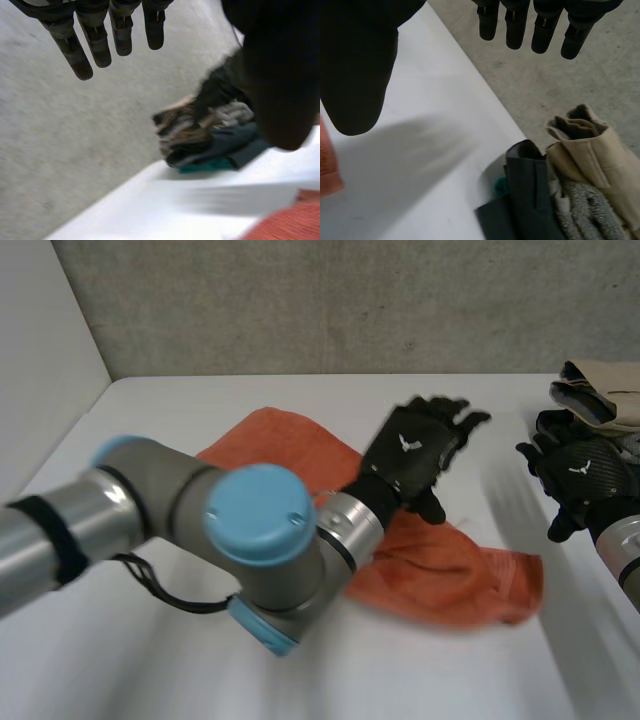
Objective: Fold the laundry.
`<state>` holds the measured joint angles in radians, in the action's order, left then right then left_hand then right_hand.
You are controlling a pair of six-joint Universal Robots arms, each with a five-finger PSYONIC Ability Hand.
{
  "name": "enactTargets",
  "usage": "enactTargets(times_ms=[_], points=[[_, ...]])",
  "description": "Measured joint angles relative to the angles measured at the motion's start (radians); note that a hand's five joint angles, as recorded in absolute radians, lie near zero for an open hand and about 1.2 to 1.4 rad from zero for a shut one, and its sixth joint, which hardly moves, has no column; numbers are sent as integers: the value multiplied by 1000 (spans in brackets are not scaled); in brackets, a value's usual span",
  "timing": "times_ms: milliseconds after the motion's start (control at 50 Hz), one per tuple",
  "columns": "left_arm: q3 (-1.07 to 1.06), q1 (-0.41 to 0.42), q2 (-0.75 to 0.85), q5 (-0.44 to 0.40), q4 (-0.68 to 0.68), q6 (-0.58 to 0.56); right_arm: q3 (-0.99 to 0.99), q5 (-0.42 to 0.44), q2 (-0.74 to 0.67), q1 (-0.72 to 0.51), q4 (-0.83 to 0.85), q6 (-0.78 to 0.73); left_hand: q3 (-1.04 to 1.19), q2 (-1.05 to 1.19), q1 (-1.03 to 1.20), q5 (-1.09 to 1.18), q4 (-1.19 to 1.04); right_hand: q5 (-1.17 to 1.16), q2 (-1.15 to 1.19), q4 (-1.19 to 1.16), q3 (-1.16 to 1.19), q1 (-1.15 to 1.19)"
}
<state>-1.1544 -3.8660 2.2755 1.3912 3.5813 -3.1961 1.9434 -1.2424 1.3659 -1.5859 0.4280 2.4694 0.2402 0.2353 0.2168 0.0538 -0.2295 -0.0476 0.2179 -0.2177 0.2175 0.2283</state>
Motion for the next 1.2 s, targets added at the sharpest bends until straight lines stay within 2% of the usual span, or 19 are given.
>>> enactTargets(times_ms=[120,220,340,360,380,400,440,540,620,720,800,920,960,1120,1200], points=[[-136,-105,-181,1,9,-37,-5,33,32,-14,-96,-5,0,0,0,0,0,0,0,0,0,0],[-279,-271,-333,-2,-5,-129,-10,112,114,-85,-256,-12,2,3,4,4,-3,0,0,0,0,0],[-388,-471,-365,-9,-56,-280,-10,148,172,-204,-417,8,32,40,63,54,-48,0,0,0,0,0],[-392,-480,-364,-10,-59,-289,-10,146,170,-219,-428,14,32,40,63,54,-48,0,0,0,0,0],[-411,-526,-353,-11,-79,-334,-10,145,169,-229,-435,19,60,67,91,80,-76,0,0,0,0,0],[-421,-553,-342,-13,-93,-364,-12,127,148,-293,-457,53,66,72,95,84,-81,0,0,0,0,0],[-433,-592,-319,-15,-115,-410,-15,103,119,-345,-456,84,68,75,96,87,-84,0,0,0,0,0],[-438,-674,-230,-33,-164,-522,-25,0,9,-485,-377,160,71,76,96,89,-87,0,0,0,0,0],[-417,-716,-165,-63,-178,-570,-30,-78,-72,-555,-263,185,71,76,96,89,-87,0,1,-1,1,0],[-382,-742,-117,-101,-179,-580,-44,-123,-138,-590,-154,182,82,90,107,100,-97,-54,49,-51,52,31],[-352,-748,-86,-131,-178,-577,-69,-133,-186,-601,-106,175,110,115,133,129,-124,-215,208,-213,217,209],[-320,-748,-53,-148,-177,-573,-100,-131,-223,-601,-88,170,149,150,168,165,-159,-754,787,-765,779,759],[-312,-749,-44,-149,-177,-573,-105,-131,-228,-600,-86,169,150,152,168,166,-160,-899,928,-916,920,865],[-279,-760,-11,-150,-176,-573,-95,-163,-208,-587,-90,170,231,233,257,248,-244,-925,946,-978,968,865],[-258,-763,12,-148,-176,-575,-79,-187,-144,-584,-97,170,301,305,333,316,-316,-925,946,-978,968,865]])
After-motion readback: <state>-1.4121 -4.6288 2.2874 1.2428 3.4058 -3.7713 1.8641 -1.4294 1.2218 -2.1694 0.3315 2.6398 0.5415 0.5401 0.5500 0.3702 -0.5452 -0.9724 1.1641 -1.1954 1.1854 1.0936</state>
